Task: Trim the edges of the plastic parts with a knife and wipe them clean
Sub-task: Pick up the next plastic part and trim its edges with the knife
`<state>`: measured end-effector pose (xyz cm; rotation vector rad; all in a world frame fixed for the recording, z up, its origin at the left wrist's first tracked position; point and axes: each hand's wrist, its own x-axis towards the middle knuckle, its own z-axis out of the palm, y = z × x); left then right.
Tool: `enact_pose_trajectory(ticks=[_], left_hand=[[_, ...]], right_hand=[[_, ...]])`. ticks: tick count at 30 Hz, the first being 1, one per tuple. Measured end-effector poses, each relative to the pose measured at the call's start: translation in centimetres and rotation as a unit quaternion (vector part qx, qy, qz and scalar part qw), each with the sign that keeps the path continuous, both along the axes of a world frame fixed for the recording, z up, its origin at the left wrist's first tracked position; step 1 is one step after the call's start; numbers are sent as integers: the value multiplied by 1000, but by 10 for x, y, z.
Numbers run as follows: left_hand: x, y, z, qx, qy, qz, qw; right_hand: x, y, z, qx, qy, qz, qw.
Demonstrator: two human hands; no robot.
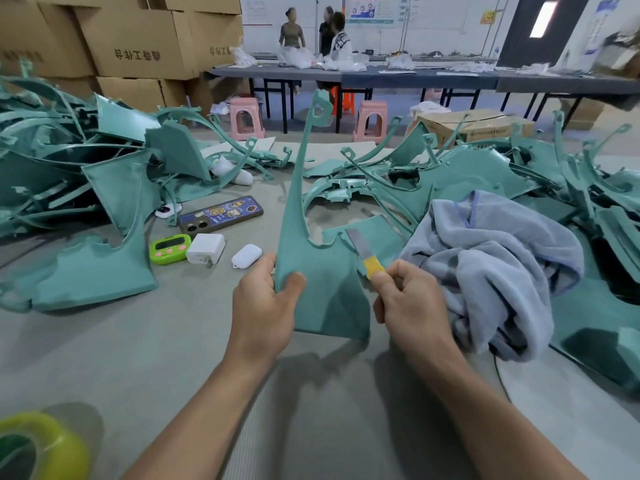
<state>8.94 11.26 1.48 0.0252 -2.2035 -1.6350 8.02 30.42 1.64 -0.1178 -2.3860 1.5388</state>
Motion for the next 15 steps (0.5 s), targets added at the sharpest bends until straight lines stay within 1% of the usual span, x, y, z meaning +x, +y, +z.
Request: enact_pose_trajectory(ticks=[2, 5, 6, 8, 10, 11, 12, 14, 15], left_hand=[[-1, -1, -1, -4, 2, 9, 1000], [-1, -1, -1, -15, 4, 23, 1000], [-1, -1, -1, -15, 5, 23, 1000], [-1, -1, -1, -16, 6, 25, 1000], [-1, -1, -1, -18, 1, 26, 1000], [-1, -1, -1, -16, -2, 26, 1000], [-1, -1, 0, -15, -4, 26, 1000], [-1, -1, 0, -18, -5, 28, 999], [-1, -1, 0, -20, -3, 28, 999]], right_hand=[[0, 5, 0, 11, -8, -24, 1000], [6, 1, 3, -82, 27, 18, 996], [8, -2, 4, -92, 32, 31, 995], [7, -7, 1, -58, 20, 38, 997], [3, -6, -2, 5, -7, 2, 1000], [1, -3, -3, 10, -14, -16, 1000], [1, -2, -4, -8, -9, -20, 1000], [4, -3, -3, -77, 14, 12, 997], [5, -6, -3, -90, 17, 29, 995]])
